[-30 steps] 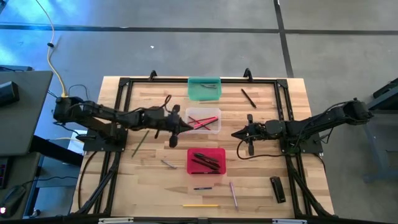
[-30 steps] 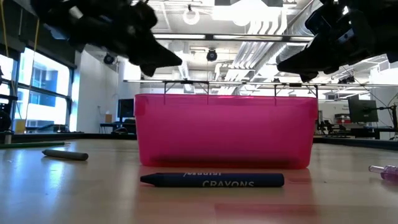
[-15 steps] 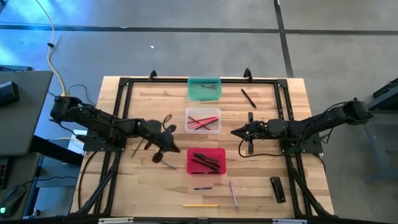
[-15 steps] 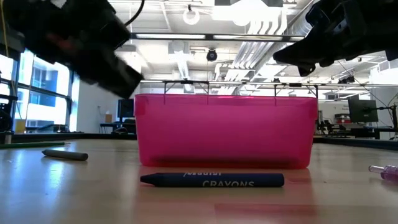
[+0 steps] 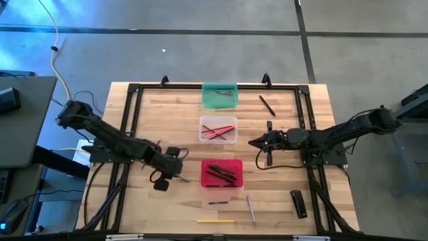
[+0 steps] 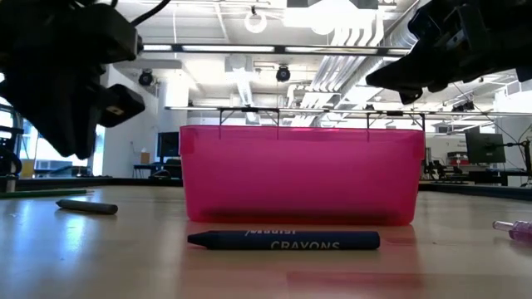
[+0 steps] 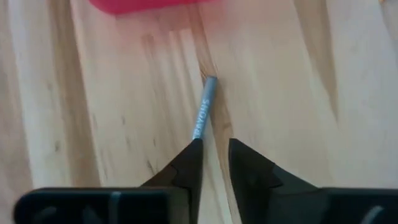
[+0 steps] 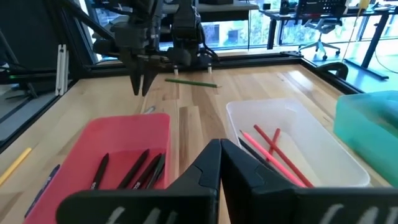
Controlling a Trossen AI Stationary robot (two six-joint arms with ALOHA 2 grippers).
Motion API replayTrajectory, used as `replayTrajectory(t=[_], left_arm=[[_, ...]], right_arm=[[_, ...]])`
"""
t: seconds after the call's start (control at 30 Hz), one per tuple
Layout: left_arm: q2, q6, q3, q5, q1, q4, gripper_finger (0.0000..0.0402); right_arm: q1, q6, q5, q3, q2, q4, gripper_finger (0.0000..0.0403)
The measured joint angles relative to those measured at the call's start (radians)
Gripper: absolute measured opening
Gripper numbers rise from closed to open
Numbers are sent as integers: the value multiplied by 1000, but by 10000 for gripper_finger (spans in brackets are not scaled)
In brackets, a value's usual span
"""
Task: Sort crayons/erasers/pens/pencils in bins
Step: Put the gray crayon into the green bin
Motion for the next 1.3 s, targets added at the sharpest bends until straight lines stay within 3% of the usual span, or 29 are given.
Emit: replayTrajectory(t=[0.17,0.33,0.57,0.93,1.3], left_arm=[[99,-19,43,-87,-52,-6,102],[175,-10,79,-177,-66,-6,112],[215,-10,81,-117,-61,-6,92],[215,-15,81,-139,-24,-3,64],[215,0,77,-81,-23,7,61]], right_arm=[[0,0,-2,0,0,-9,0],[0,0,-13,0,0,-10,0],[0,0,-22,0,0,-10,0],[0,0,-26,0,0,-10,0],[0,-1,-29,0,0,-10,0]])
